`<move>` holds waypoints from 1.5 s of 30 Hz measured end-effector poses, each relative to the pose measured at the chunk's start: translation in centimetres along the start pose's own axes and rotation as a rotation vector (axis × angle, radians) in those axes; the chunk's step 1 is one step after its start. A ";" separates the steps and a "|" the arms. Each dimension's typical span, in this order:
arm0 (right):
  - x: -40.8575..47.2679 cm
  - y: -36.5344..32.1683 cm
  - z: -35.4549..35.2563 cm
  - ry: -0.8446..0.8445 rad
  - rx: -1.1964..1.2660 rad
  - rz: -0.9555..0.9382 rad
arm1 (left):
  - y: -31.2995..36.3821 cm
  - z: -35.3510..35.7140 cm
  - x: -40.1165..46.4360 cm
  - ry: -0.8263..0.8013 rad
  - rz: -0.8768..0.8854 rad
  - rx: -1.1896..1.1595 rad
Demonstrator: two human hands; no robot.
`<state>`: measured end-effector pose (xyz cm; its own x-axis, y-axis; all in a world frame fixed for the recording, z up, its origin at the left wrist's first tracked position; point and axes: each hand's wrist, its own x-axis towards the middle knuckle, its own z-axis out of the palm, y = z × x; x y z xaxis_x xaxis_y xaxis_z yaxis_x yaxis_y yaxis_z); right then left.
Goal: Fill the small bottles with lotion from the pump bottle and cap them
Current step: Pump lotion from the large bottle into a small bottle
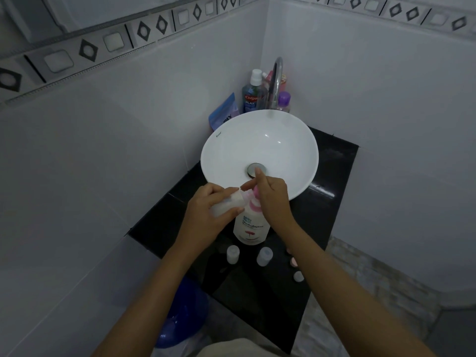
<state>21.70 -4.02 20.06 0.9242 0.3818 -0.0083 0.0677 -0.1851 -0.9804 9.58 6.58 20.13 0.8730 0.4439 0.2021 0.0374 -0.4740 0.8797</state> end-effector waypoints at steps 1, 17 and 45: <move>0.0 0.2 0.2 0.017 0.022 0.019 | -0.1 0.1 0.0 -0.001 -0.006 0.002; -0.1 0.1 0.2 0.026 -0.005 -0.048 | 0.1 -0.3 0.1 -0.031 -0.016 -0.035; -0.1 -0.6 -0.5 -0.084 -0.086 -0.037 | 0.2 -0.5 0.3 -0.053 -0.033 -0.038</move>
<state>21.76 -4.41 20.77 0.8859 0.4637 0.0075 0.1363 -0.2449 -0.9599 9.58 6.99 20.58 0.8961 0.4177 0.1504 0.0491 -0.4299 0.9016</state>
